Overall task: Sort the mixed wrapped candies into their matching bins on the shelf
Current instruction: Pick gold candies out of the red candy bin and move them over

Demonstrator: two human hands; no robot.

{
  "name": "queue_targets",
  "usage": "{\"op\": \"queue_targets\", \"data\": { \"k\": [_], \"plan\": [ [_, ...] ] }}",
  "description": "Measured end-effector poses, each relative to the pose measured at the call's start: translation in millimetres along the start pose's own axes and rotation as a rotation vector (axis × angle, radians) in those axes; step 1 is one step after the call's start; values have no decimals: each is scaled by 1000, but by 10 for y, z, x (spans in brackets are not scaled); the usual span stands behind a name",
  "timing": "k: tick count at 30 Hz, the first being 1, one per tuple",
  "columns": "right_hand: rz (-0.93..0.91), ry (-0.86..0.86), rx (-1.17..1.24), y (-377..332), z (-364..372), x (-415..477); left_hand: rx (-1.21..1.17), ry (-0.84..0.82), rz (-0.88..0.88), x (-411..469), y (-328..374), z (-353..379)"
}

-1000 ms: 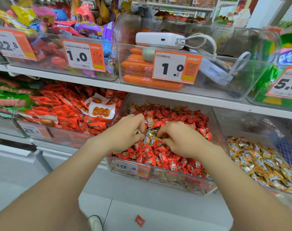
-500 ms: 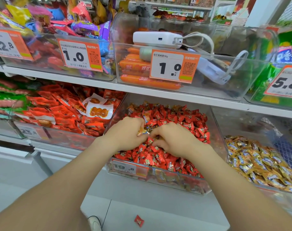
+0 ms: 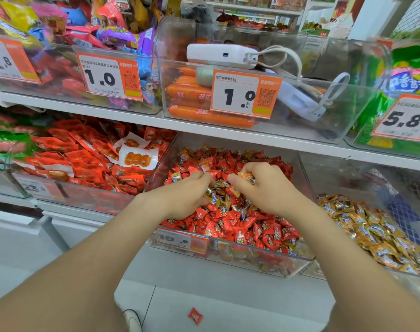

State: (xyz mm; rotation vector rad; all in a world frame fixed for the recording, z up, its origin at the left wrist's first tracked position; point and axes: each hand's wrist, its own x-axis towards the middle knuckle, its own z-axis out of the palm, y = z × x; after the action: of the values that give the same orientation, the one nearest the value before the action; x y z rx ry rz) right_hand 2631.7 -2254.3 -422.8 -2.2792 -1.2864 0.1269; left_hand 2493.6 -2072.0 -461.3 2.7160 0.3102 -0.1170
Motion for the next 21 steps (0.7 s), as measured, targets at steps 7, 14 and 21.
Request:
{"op": "queue_targets", "data": {
  "k": [7,14,21],
  "plan": [
    [-74,-74,-76,0,106,17,135,4,39,69,22,40],
    [-71,-146,-244,-34,187,0,49,162,-8,-3,15,-75],
    [-132,-263,-535,-202,250,147,-113,283,-89,-275,-94,-245]
  ]
}}
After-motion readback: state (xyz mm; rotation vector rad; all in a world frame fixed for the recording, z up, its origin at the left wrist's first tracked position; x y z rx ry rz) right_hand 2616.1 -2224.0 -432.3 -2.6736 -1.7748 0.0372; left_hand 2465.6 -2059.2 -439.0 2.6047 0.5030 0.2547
